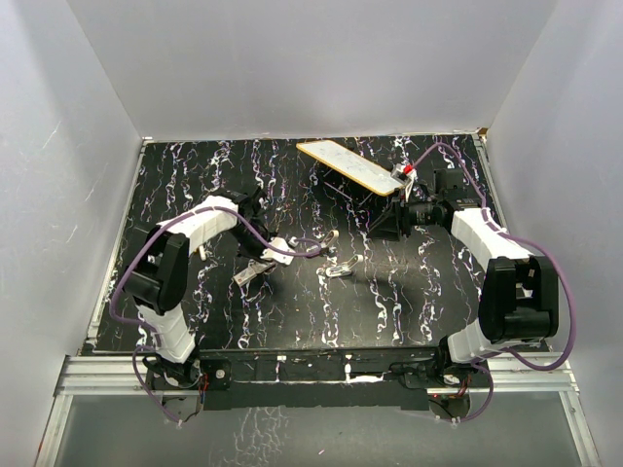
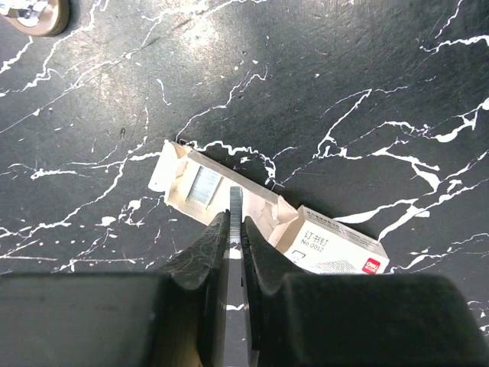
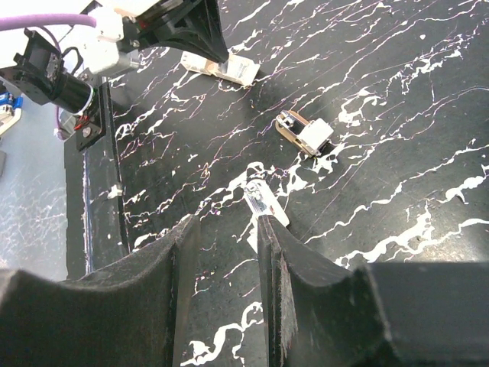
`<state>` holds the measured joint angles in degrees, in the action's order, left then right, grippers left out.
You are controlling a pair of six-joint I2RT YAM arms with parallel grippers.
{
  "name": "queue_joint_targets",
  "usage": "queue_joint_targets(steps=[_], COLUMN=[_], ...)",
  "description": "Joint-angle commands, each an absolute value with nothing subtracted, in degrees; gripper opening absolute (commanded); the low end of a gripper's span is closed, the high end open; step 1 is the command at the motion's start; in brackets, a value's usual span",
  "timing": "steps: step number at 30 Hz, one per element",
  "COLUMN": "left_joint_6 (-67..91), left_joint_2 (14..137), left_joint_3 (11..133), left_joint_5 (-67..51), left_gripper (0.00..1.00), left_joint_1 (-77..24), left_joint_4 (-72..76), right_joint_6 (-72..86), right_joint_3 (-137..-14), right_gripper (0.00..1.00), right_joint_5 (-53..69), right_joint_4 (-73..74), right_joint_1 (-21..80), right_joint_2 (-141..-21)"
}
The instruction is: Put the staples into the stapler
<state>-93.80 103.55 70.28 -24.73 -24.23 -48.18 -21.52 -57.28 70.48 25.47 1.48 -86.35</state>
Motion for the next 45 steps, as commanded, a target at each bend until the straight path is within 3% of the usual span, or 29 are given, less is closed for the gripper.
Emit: queue_joint_targets(steps=[1,8,16,25,39,45], left_joint_6=[-92.0,-84.2,-75.1,-67.8,-56.1,-53.8], left_joint_2=[98.6,97.1,96.2,105.8,116.9,119.0], left_joint_3=[72.4,75.4,69.7,71.7,78.1,80.7], left_joint_5=[-28.5,-35.5,-47.0,-51.9,-46.5,-44.0], left_gripper=[0.07,0.06,0.09,0.08,0.07,0.13], left_joint_1=[-24.5,-24.5,-27.9,-32.7,-35.7,-35.7], left_joint_4=[-51.3,-54.4,-53.5,-56.1,-56.4,-57.1], right_joint_6=[-21.5,-21.5,-21.6,-21.7,-21.5,-21.6], right_joint_3=[-57.0,-57.0,-56.9,-56.4,-56.2,-56.1], right_gripper=[0.39,0.39,0.39,0.39,0.39,0.39], right_joint_5=[71.9,71.9,71.5,70.2,70.5,70.5], right_joint_4=[23.5,23.5,23.5,23.1,22.8,22.8], right_joint_1=[1.1,1.1,1.1,0.5,0.3,0.3], right_joint_2=[-86.2,-86.1,-85.8,-85.2,-85.8,-85.6])
